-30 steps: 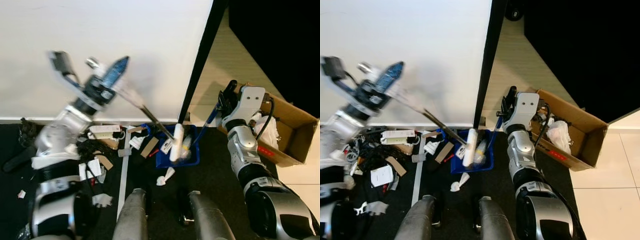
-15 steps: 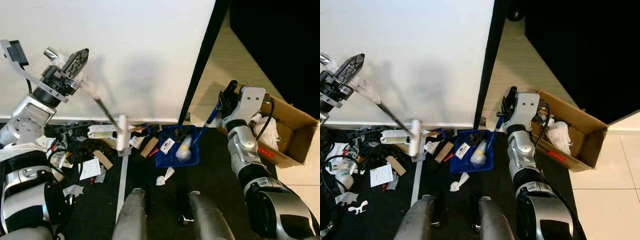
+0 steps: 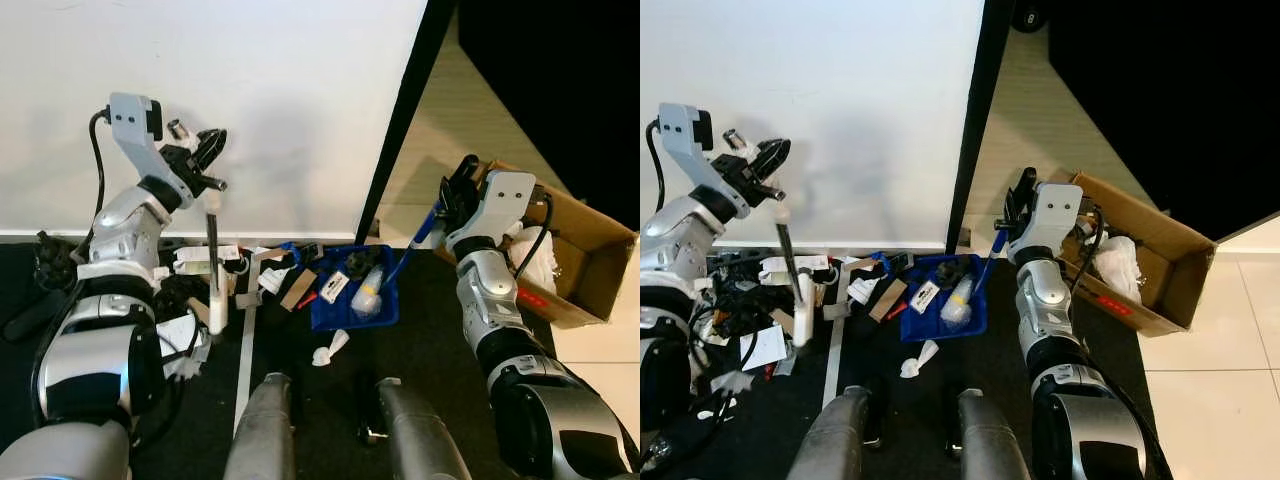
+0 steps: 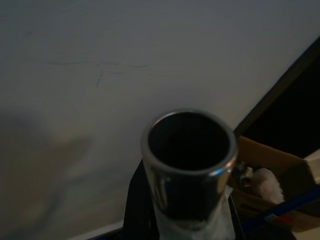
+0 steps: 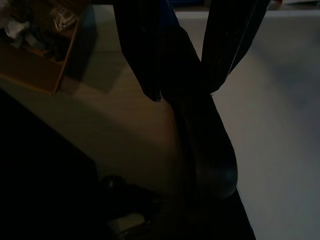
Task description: Sweep floor
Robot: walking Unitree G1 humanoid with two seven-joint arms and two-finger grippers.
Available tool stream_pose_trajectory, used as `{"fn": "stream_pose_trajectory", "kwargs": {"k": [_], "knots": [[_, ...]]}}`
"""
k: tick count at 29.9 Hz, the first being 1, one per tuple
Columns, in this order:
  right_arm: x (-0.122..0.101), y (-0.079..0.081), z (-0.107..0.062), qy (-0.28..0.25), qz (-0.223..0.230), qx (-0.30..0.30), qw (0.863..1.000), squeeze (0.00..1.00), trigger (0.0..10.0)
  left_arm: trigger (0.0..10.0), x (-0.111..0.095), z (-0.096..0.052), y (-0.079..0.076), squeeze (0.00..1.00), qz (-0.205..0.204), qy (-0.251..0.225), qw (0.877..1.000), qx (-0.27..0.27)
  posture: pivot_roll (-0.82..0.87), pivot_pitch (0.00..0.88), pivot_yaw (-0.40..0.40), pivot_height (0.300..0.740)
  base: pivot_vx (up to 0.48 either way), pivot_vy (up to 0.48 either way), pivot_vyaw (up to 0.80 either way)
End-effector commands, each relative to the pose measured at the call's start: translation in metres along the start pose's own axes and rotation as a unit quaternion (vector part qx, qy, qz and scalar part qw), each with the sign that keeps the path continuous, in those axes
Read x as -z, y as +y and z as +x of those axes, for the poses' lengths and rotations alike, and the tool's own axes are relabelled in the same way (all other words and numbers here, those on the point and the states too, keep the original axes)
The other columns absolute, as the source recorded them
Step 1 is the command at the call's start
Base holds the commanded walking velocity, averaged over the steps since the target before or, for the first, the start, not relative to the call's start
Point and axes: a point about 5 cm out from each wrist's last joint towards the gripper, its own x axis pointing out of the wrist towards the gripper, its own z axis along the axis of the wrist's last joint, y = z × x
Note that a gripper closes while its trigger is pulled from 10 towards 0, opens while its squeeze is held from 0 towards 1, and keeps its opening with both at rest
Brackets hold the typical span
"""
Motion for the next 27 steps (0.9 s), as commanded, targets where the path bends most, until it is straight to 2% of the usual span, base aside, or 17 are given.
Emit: {"fn": "stream_pose_trajectory", "kwargs": {"k": [1, 2, 3, 4, 5, 7, 9, 10, 11, 12, 14, 17, 20, 23, 24, 25, 27], "knots": [[0.065, 0.002, -0.043, 0.156, 0.035, 0.012, 0.987, 0.0, 10.0, 10.0, 0.009, 0.001, -0.005, 0.0, -0.006, 0.005, 1.0, 0.006, -0.06, 0.457, 0.075, 0.74, 0.0, 0.0, 0.0], [0.065, 0.001, -0.043, 0.155, 0.035, 0.012, 0.987, 0.0, 10.0, 10.0, 0.01, 0.003, -0.007, 0.0, -0.011, 0.001, 1.0, 0.006, -0.06, 0.457, 0.075, 0.74, 0.0, 0.0, 0.0], [0.065, 0.001, -0.043, 0.154, 0.035, 0.012, 0.987, 0.0, 10.0, 10.0, 0.012, 0.005, -0.009, 0.0, -0.053, -0.013, 0.998, 0.01, -0.06, 0.457, 0.075, 0.74, 0.0, 0.0, 0.0], [0.065, 0.001, -0.043, 0.154, 0.035, 0.012, 0.987, 0.0, 10.0, 10.0, 0.012, 0.005, -0.009, 0.0, -0.053, -0.013, 0.998, 0.01, -0.06, 0.457, 0.075, 0.74, 0.0, 0.0, 0.0], [0.065, 0.001, -0.044, 0.153, 0.035, 0.013, 0.987, 0.0, 10.0, 10.0, 0.017, 0.009, -0.016, 0.0, -0.134, -0.036, 0.99, 0.027, -0.07, 0.456, 0.075, 0.74, 0.0, 0.0, 0.0], [0.065, 0.0, -0.044, 0.153, 0.036, 0.013, 0.987, 0.0, 10.0, 10.0, 0.021, 0.012, -0.024, 0.0, -0.202, -0.054, 0.976, 0.054, -0.06, 0.453, 0.073, 0.74, 0.0, 0.0, 0.0], [0.065, 0.0, -0.044, 0.153, 0.036, 0.013, 0.987, 0.0, 10.0, 10.0, 0.021, 0.012, -0.024, 0.0, -0.202, -0.054, 0.976, 0.054, -0.06, 0.453, 0.073, 0.74, 0.0, 0.0, 0.0], [0.065, 0.0, -0.044, 0.153, 0.035, 0.013, 0.987, 0.0, 10.0, 10.0, 0.022, 0.012, -0.027, 0.0, -0.236, -0.064, 0.967, 0.071, -0.06, 0.453, 0.073, 0.74, 0.0, 0.0, 0.0], [0.066, 0.0, -0.044, 0.154, 0.035, 0.013, 0.987, 0.0, 10.0, 10.0, 0.024, 0.012, -0.034, 0.0, -0.287, -0.075, 0.949, 0.109, -0.06, 0.446, 0.074, 0.74, 0.0, 0.0, 0.0], [0.066, 0.0, -0.044, 0.154, 0.035, 0.013, 0.987, 0.0, 10.0, 10.0, 0.024, 0.012, -0.034, 0.0, -0.287, -0.075, 0.949, 0.109, -0.06, 0.446, 0.074, 0.74, 0.0, 0.0, 0.0], [0.066, 0.001, -0.044, 0.156, 0.035, 0.013, 0.987, 0.0, 10.0, 10.0, 0.023, 0.009, -0.036, 0.0, -0.343, -0.093, 0.924, 0.143, -0.06, 0.435, 0.077, 0.74, 0.0, 0.0, 0.0], [0.066, 0.001, -0.044, 0.157, 0.035, 0.013, 0.987, 0.0, 10.0, 10.0, 0.022, 0.007, -0.038, 0.0, -0.368, -0.1, 0.911, 0.16, -0.05, 0.43, 0.079, 0.74, 0.0, 0.0, 0.0], [0.066, 0.002, -0.044, 0.159, 0.036, 0.012, 0.987, 0.0, 10.0, 10.0, 0.018, 0.001, -0.046, 0.0, -0.414, -0.107, 0.877, 0.219, -0.03, 0.419, 0.079, 0.74, 0.0, 0.0, 0.0], [0.066, 0.003, -0.043, 0.16, 0.036, 0.012, 0.986, 0.0, 10.0, 10.0, 0.016, 0.0, -0.049, 0.0, -0.42, -0.106, 0.871, 0.233, -0.03, 0.418, 0.079, 0.74, 0.0, 0.0, 0.0], [0.066, 0.003, -0.042, 0.161, 0.037, 0.011, 0.986, 0.0, 10.0, 10.0, 0.01, -0.002, -0.056, 0.0, -0.446, -0.112, 0.85, 0.257, -0.01, 0.41, 0.08, 0.74, 0.0, 0.0, 0.0], [0.066, 0.003, -0.042, 0.161, 0.037, 0.011, 0.986, 0.0, 10.0, 10.0, 0.01, -0.002, -0.056, 0.0, -0.446, -0.112, 0.85, 0.257, -0.01, 0.41, 0.08, 0.74, 0.0, 0.0, 0.0], [0.066, 0.003, -0.041, 0.163, 0.037, 0.011, 0.986, 0.0, 10.0, 10.0, 0.002, -0.006, -0.067, 0.0, -0.467, -0.112, 0.83, 0.284, 0.0, 0.402, 0.082, 0.74, 0.0, 0.0, 0.0]]}}
